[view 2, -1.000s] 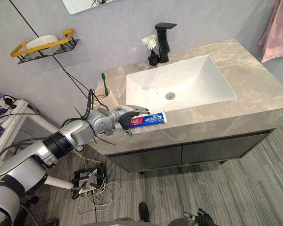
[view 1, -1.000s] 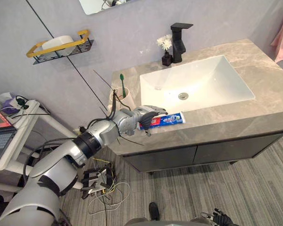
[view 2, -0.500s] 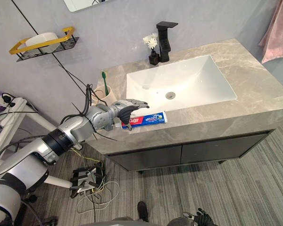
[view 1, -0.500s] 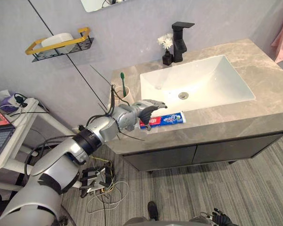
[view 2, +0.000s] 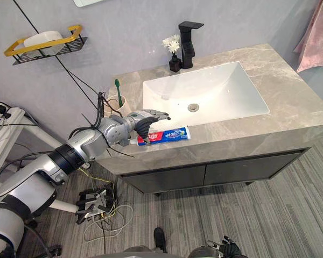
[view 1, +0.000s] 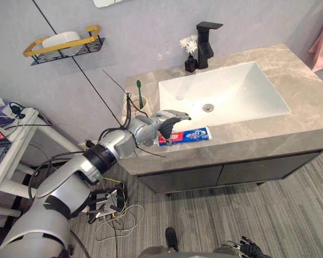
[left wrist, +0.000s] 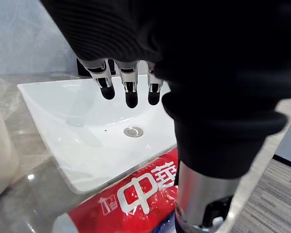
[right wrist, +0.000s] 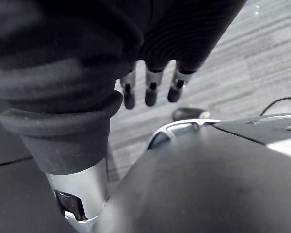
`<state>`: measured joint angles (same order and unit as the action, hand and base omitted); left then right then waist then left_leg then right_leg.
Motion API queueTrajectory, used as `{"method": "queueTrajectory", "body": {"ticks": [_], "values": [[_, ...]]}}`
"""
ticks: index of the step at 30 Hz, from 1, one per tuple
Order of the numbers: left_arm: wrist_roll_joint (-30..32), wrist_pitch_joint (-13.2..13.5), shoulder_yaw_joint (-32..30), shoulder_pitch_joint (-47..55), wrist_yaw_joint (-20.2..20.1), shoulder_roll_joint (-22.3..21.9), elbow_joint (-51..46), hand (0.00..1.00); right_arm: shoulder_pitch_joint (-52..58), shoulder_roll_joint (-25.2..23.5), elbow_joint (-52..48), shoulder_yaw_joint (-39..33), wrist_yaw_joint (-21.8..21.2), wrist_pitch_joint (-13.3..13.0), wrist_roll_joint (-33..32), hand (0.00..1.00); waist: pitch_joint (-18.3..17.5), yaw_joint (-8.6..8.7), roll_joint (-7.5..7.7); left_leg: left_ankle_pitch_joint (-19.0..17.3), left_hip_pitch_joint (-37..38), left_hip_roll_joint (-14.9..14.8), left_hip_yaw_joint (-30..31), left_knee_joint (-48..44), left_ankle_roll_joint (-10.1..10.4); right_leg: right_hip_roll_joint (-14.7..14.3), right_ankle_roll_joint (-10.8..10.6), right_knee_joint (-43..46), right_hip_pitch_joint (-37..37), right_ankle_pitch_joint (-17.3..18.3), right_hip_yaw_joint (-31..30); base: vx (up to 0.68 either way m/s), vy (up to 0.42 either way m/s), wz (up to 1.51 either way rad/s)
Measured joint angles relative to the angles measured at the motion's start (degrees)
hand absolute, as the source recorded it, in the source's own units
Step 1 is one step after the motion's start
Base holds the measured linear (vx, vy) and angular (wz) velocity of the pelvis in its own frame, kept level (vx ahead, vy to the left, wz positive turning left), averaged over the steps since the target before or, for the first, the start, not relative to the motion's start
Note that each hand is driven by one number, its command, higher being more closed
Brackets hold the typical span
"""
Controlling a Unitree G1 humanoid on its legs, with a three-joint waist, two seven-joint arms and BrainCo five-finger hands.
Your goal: Organize washtable
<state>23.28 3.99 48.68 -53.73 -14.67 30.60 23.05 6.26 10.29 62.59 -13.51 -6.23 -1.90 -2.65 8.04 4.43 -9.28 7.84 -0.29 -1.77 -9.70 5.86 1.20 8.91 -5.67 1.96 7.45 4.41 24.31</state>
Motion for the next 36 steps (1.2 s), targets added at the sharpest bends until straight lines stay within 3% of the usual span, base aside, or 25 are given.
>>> {"method": "queueTrajectory", "body": {"ticks": [19, 20, 36], "values": [[0.94, -0.46, -0.05, 2.56, -0.02, -0.72, -0.17, 0.00, 0.23, -0.08, -1.05, 0.04, -0.05, -0.01, 0.06, 0.00, 0.07, 1.01, -0.03, -0.01, -1.06, -0.25, -1.60, -0.01, 0.00, -0.06, 0.10, -0.10, -1.82, -0.37, -1.56, 0.00, 0.001, -0.03], [1.12, -0.47, -0.06, 2.56, -0.02, -0.72, -0.18, 1.00, 0.23, -0.07, -1.06, 0.03, -0.05, -0.02, 0.06, 0.00, 0.10, 1.02, -0.09, -0.01, -1.06, -0.25, -1.62, -0.01, 0.00, -0.06, 0.12, -0.11, -1.85, -0.39, -1.65, 0.00, 0.000, 0.00], [2.14, -0.67, -3.98, 2.34, 2.55, -0.93, -0.30, 1.00, 0.22, -0.19, -3.27, 0.34, 0.02, 0.05, 0.80, 0.00, 2.77, 1.22, -0.01, -0.80, 0.30, -0.36, -1.63, -0.01, 1.04, -0.90, 0.16, -4.51, 0.97, -1.80, -0.78, 0.02, -0.014, -0.01]]}}
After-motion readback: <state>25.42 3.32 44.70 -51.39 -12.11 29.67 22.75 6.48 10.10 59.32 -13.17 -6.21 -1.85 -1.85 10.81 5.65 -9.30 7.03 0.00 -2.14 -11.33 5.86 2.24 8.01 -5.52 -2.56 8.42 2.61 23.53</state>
